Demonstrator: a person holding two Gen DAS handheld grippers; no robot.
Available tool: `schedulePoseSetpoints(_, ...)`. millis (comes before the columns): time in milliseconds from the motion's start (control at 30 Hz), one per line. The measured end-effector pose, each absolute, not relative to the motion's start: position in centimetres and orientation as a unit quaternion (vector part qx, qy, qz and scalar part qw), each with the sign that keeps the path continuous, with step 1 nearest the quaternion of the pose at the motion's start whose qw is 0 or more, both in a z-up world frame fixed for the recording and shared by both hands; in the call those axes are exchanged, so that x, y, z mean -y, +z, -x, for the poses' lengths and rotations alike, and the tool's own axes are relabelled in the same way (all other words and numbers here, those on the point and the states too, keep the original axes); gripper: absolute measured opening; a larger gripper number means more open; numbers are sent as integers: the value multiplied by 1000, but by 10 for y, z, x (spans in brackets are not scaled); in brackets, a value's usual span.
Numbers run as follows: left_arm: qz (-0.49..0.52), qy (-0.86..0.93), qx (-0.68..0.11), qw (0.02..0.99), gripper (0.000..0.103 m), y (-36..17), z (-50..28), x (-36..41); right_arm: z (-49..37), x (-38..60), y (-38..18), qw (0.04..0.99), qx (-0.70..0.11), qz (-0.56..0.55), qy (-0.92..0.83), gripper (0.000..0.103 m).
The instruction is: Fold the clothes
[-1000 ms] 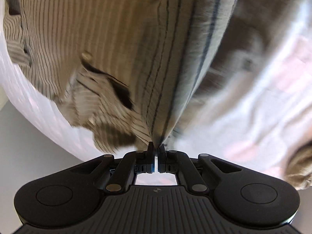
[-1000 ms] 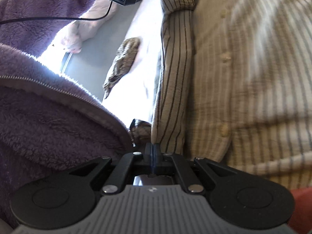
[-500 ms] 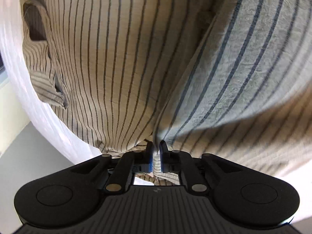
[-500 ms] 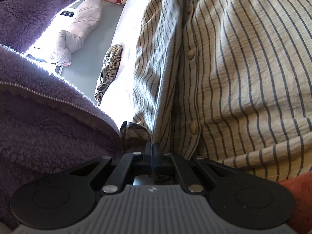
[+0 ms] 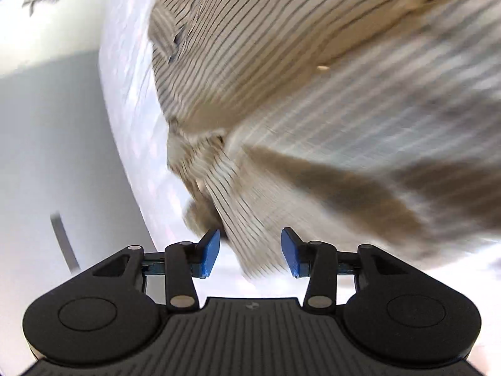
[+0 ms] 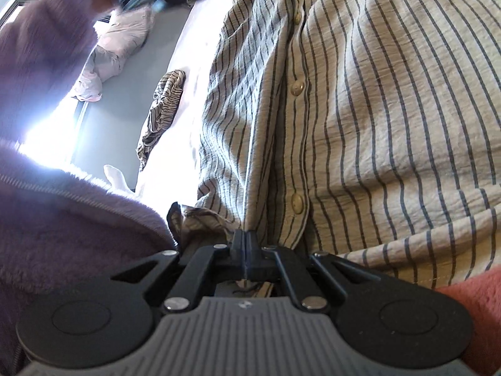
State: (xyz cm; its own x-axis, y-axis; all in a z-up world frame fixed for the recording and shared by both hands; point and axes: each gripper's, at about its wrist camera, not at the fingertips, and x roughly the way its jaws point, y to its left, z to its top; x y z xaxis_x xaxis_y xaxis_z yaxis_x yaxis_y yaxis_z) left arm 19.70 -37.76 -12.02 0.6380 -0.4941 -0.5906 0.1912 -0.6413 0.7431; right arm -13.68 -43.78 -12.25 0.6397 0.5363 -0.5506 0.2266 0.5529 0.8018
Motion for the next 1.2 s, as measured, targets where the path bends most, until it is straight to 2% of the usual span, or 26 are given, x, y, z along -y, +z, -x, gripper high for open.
schedulePoseSetpoints(367,-676,-434,-70,591,44,-72,-108,222,140,417,-100,809,-405,-423,55,1)
schedulePoseSetpoints(533,-573,-484,-179,636,44,-64,-64,171,141,408,-88,823,-401,-400,28,1)
schedulePoseSetpoints(700,-440,-534,-262,673,44,-56,-31,144,141,398,-78,840,-417,-347,-6,1)
schedulePoseSetpoints(800,-365,-547,-292,695,51,-51,-22,137,149,395,-76,845,-419,-331,-16,1)
schedulePoseSetpoints(933,-316,-543,-325,707,53,-58,-13,134,169,395,-76,850,-417,-322,-22,4)
schedulePoseSetpoints(1000,-305,-518,-356,716,48,-70,-15,139,174,395,-76,851,-415,-322,-18,6)
schedulePoseSetpoints(1067,-291,-508,-372,720,27,-79,-15,138,182,396,-78,850,-415,-323,-9,11)
schedulePoseSetpoints(1133,-284,-499,-378,726,20,-82,-13,135,182,390,-77,853,-418,-312,3,18)
schedulePoseSetpoints(1200,-281,-491,-378,733,11,-83,-10,131,178,382,-76,857,-421,-295,15,38)
